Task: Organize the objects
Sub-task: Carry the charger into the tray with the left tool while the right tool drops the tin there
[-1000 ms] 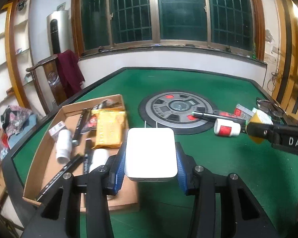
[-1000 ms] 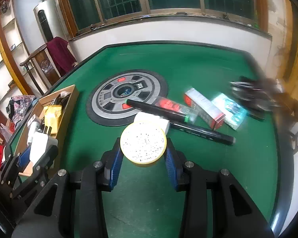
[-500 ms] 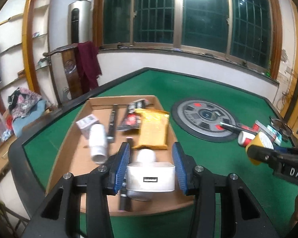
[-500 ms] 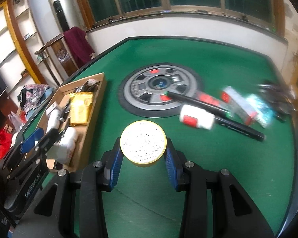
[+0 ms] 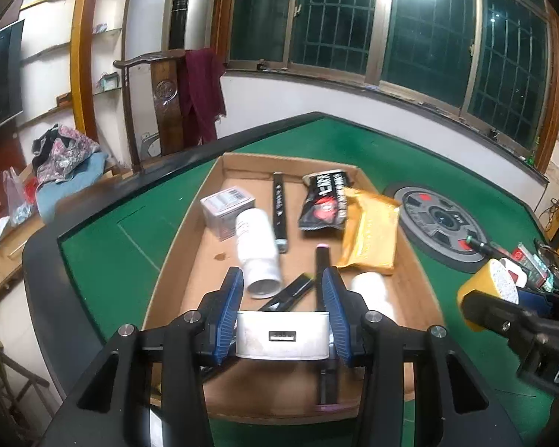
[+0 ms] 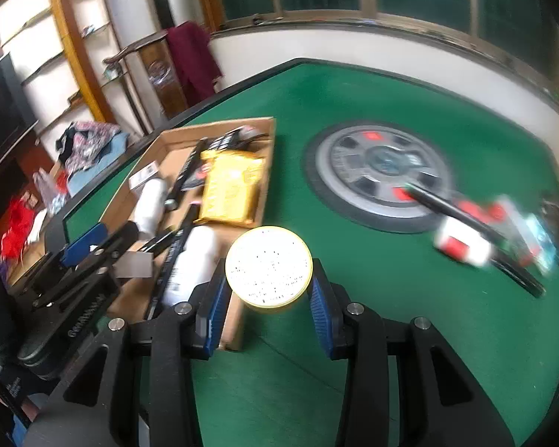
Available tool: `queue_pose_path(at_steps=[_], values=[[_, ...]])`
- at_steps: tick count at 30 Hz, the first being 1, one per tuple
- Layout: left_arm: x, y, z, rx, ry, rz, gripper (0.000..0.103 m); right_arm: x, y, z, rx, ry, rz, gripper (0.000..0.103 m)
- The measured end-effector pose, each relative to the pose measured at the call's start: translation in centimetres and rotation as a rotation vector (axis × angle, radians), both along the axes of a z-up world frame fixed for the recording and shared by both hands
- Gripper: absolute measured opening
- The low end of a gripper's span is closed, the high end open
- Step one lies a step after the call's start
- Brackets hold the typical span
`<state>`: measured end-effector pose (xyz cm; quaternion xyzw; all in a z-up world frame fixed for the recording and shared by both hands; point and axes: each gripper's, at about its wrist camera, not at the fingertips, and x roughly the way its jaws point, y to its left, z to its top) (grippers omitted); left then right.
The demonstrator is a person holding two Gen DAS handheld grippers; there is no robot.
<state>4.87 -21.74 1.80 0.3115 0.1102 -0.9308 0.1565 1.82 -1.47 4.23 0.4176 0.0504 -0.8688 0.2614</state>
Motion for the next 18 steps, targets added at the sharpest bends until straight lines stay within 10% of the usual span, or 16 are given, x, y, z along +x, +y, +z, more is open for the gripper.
queue_pose_path(at_steps=[18], values=[[1.4,-1.9,-0.6,0.021,0.011,-0.006,0.039,-4.6,-9.8,-1.8,0.035,-0.134,0.129,0.038]])
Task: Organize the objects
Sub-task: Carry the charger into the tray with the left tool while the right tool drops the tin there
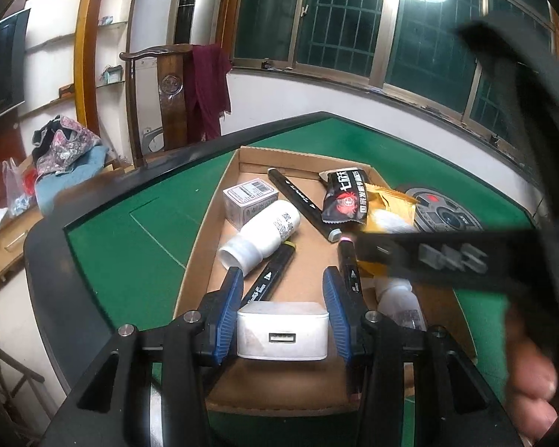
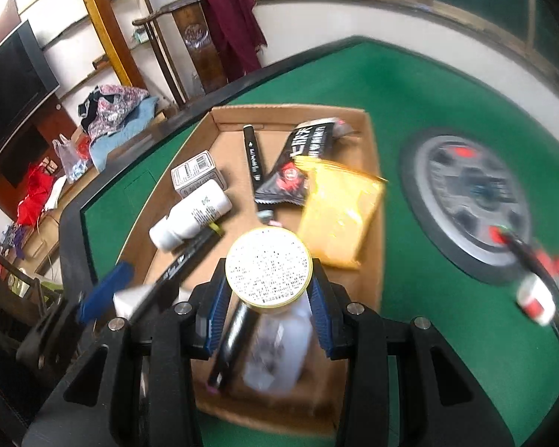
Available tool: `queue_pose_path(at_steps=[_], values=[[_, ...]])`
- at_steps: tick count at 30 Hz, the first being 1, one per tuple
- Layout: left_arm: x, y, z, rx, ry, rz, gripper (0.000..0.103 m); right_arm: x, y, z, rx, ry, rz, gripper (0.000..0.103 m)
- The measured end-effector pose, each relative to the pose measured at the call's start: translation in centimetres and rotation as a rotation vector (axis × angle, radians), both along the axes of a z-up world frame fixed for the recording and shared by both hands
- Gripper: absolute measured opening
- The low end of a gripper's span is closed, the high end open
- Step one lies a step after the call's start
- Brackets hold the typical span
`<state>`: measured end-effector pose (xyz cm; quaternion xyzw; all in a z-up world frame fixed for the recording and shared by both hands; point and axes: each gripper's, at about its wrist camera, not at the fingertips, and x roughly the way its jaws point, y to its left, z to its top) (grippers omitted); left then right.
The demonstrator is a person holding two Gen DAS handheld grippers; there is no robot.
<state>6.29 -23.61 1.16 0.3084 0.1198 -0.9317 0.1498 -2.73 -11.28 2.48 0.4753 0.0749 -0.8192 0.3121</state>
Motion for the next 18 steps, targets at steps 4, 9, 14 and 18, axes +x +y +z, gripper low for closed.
queue_pose_path(at_steps=[4,9,14,18], values=[[0.0,-0.1,-0.2,0.016,-0.004,-0.013,0.039,-1.1,-2.2,-0.9,0.019,-0.025,0.01,0.037],[-0.1,-0.8,-0.7,0.057,-0.012,-0.025,0.039,-2.0,-3.9,-1.9,0.044,-0.051,0.014,0.037],[-0.3,-1.1,-0.8,0.075,-0.024,-0.029,0.039,-2.5,-4.3,-2.1,0.048,-0.044,0.009,0.038],[-0.7,-0.9,-0.8,0.065,-0.039,-0.03,0.039,-2.9,-4.7,-2.2,0.059,-0.048,0.018,0.038]])
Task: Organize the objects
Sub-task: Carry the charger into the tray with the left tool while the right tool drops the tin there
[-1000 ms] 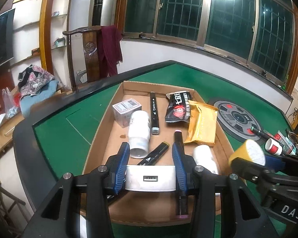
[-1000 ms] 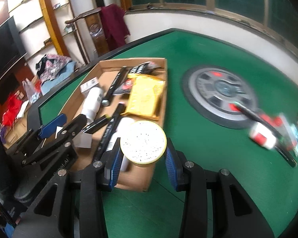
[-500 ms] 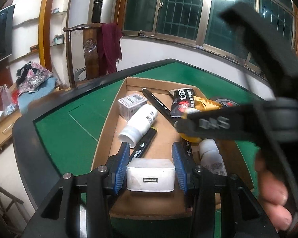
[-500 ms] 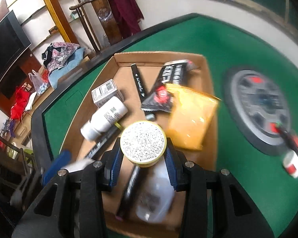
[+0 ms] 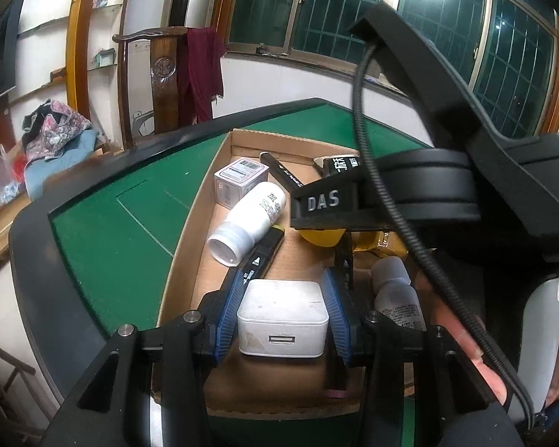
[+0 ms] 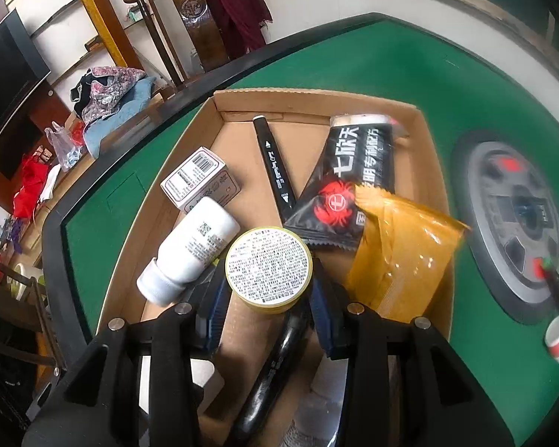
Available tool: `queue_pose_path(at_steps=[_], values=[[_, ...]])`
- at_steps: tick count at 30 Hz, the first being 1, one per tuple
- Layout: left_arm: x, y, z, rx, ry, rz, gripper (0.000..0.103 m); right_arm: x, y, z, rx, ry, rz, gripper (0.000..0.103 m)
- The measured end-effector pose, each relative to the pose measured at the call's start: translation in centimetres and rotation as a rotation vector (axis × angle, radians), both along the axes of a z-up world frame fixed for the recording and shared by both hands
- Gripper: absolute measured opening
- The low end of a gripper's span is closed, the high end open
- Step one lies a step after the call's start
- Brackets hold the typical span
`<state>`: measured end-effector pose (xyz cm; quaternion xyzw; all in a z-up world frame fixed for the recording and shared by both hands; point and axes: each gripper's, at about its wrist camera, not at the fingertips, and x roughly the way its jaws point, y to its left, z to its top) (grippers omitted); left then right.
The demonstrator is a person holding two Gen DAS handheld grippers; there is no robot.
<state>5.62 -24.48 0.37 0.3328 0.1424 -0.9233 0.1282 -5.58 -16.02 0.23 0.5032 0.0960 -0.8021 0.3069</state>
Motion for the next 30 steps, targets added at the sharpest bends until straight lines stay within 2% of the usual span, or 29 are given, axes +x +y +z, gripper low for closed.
queue_pose_path(at_steps=[4,11,17,23,30], values=[[-0.3,0.2,0.1,-0.005,-0.012,0.008,0.039,0.0,-0.4,-0.2,0.022,0.021,0.009,0.038],[-1.3,0.2,-0.2,0.006,-0.036,0.0,0.04,-1.3,-0.5,-0.7,0.029,-0.008,0.021,0.038],[-2.0,-0.2,-0.7,0.056,-0.072,-0.012,0.041,-1.6,-0.3,-0.8,-0.013,-0.046,0.057,0.038],[-1.2,0.2,-0.6,0.088,-0.061,-0.02,0.042,-1.1,0.5,0.2,-0.052,-0.031,0.057,0.038],[-0.4,0.7,0.4,0.117,-0.029,-0.027,0.052,-0.2,1.4,1.4,-0.08,-0.01,0.053,0.039]])
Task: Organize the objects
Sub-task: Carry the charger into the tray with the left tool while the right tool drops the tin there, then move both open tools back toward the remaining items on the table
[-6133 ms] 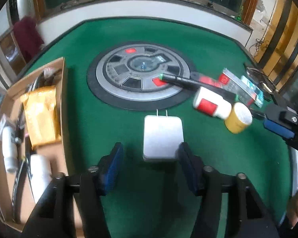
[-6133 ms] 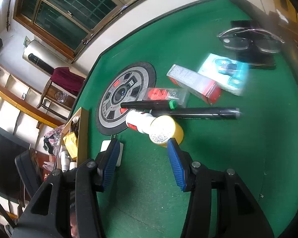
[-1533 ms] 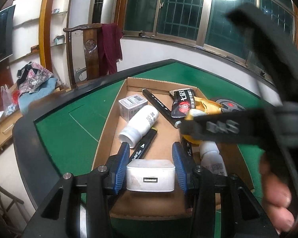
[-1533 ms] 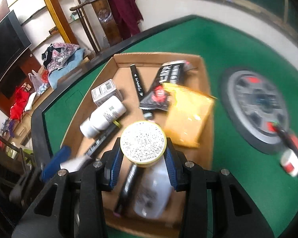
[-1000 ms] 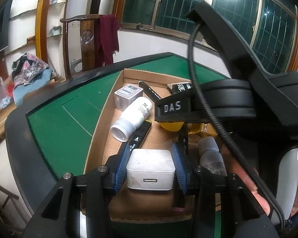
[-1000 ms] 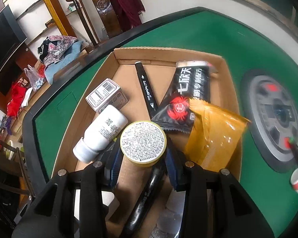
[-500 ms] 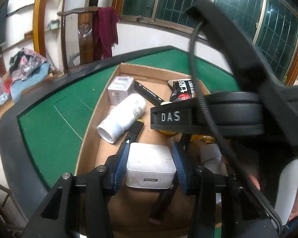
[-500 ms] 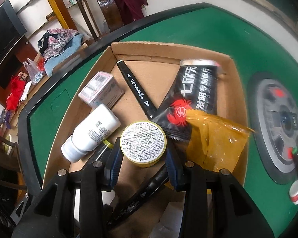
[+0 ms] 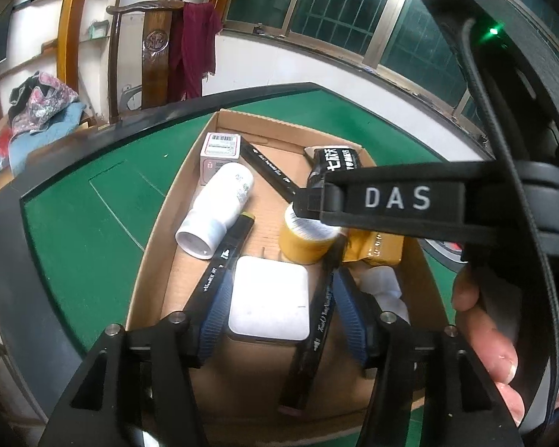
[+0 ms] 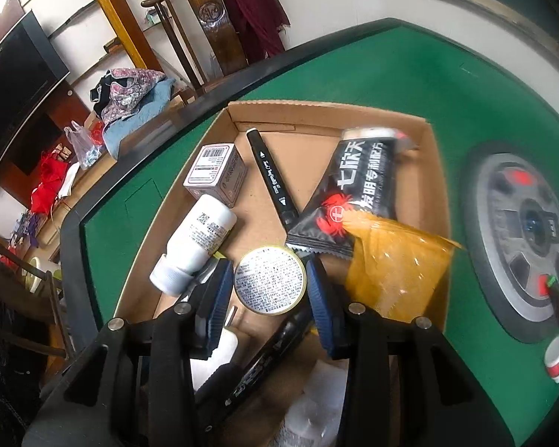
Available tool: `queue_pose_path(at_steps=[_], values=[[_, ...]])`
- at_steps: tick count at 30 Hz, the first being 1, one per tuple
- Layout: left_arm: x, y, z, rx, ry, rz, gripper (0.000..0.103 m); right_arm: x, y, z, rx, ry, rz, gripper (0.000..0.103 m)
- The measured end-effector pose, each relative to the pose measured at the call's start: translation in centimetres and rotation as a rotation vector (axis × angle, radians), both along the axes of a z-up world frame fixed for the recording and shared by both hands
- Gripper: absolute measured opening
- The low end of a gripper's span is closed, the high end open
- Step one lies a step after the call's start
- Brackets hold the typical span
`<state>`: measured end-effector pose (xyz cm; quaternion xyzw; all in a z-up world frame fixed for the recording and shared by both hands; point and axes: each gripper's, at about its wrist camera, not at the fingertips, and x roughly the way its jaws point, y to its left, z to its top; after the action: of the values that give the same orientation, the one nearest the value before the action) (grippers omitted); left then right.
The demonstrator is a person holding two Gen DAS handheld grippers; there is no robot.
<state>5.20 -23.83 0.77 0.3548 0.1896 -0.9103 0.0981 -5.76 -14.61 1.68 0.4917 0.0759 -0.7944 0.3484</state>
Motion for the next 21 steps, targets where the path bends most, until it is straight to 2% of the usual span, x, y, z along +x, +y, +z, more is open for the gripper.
queue_pose_path(at_steps=[11,21], values=[[0.8,1.7,2.0,-0.033,0.037,-0.023,0.052,1.2,3.4,2.0,-0.08,0.006,-0.024,0.039],[0.8,6.3,3.5,-0.094,0.055,-0.104,0.052,2.6,11.9,2.5,-0.177,-0.027,-0.129,0.039]])
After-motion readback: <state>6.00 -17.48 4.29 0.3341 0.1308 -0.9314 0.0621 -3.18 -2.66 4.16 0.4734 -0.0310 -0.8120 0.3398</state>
